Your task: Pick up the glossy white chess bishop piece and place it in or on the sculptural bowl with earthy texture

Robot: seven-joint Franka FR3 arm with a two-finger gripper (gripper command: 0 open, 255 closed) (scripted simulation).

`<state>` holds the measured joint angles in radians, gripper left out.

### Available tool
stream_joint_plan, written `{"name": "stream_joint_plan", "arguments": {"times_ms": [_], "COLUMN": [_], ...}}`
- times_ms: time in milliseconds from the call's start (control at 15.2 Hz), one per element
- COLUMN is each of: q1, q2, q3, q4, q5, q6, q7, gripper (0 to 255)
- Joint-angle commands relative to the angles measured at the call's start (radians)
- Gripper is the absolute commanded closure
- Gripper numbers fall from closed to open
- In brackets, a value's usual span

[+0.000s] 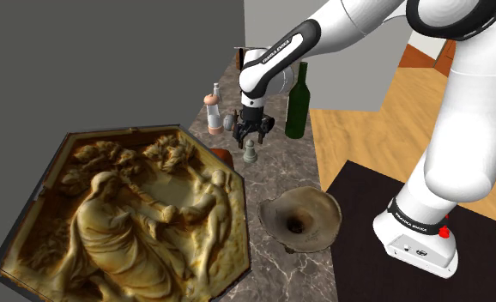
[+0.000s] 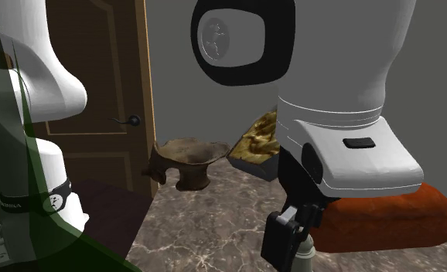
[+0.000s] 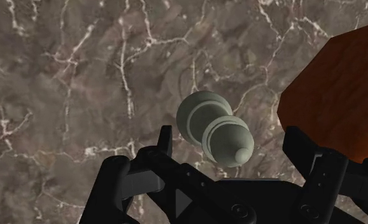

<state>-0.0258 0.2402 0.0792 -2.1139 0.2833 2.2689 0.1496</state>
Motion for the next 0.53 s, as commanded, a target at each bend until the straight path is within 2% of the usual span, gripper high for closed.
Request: {"name": "stream_joint_plan", "arguments": {"times_ms": [0,198,264,462], "q1": [0.000,0.000,0.000,0.000], "q2": [0.000,0.000,0.000,0.000], "q3": [0.000,0.000,0.000,0.000], "q4": [-0.001,-0.001,-0.001,-0.001], "q5": [0.000,0.000,0.000,0.000], "q6": [0.001,0.001,0.001,0.001], "q7": [0.000,0.000,0.000,0.000], "gripper": [0,0,255,255]}}
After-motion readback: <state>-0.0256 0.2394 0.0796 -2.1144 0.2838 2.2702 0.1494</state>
